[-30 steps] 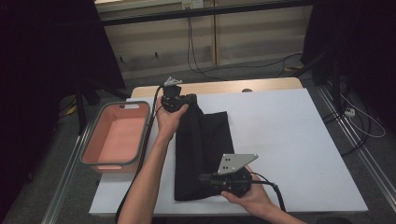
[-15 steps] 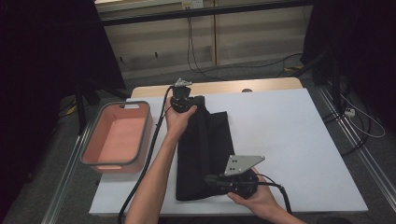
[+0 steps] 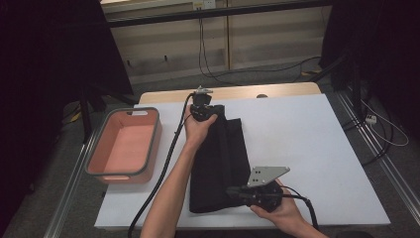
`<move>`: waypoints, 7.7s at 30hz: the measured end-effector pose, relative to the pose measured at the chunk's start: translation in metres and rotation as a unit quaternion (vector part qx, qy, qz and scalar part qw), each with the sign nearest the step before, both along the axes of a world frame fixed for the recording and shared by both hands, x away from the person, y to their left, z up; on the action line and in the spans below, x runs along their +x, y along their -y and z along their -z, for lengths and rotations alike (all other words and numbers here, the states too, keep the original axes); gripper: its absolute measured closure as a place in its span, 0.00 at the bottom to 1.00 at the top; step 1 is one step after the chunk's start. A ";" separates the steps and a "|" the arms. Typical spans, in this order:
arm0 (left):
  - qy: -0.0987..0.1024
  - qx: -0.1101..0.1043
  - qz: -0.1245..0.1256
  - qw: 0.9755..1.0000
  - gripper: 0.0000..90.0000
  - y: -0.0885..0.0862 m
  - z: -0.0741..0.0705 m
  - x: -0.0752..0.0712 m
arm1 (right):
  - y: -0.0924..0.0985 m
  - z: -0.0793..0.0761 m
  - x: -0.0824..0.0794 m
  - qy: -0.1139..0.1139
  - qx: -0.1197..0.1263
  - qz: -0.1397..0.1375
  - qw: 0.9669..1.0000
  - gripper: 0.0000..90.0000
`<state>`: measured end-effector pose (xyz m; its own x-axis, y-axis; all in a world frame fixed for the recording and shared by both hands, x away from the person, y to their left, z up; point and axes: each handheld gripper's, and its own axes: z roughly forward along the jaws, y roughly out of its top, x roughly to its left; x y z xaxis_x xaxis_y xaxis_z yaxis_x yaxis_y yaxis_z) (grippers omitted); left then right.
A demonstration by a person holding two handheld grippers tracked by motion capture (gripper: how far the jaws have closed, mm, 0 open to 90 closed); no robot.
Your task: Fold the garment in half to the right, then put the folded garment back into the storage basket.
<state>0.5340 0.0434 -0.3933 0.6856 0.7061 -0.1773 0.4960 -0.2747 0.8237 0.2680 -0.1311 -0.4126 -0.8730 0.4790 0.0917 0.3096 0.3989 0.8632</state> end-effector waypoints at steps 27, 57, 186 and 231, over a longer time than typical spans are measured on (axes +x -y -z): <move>0.002 -0.001 -0.024 1.000 0.43 -0.025 0.005 -0.013 | 0.024 0.022 0.001 -0.032 -0.039 0.036 0.998 0.97; 0.023 0.021 -0.027 0.999 0.17 -0.067 0.010 -0.052 | 0.049 0.032 -0.008 -0.069 -0.052 0.081 0.993 0.83; 0.046 0.055 0.021 0.997 0.06 -0.106 0.043 -0.156 | -0.049 0.037 0.017 -0.011 -0.107 -0.078 0.991 0.92; -0.011 0.045 -0.066 0.997 0.21 -0.079 0.045 -0.042 | -0.055 0.030 0.003 -0.023 -0.075 -0.115 0.990 0.92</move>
<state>0.4923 0.1224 -0.4383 0.5824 0.8036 -0.1228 0.5500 -0.2783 0.7874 0.2712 -0.0763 -0.4427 -0.9570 0.2800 0.0759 0.2331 0.5863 0.7759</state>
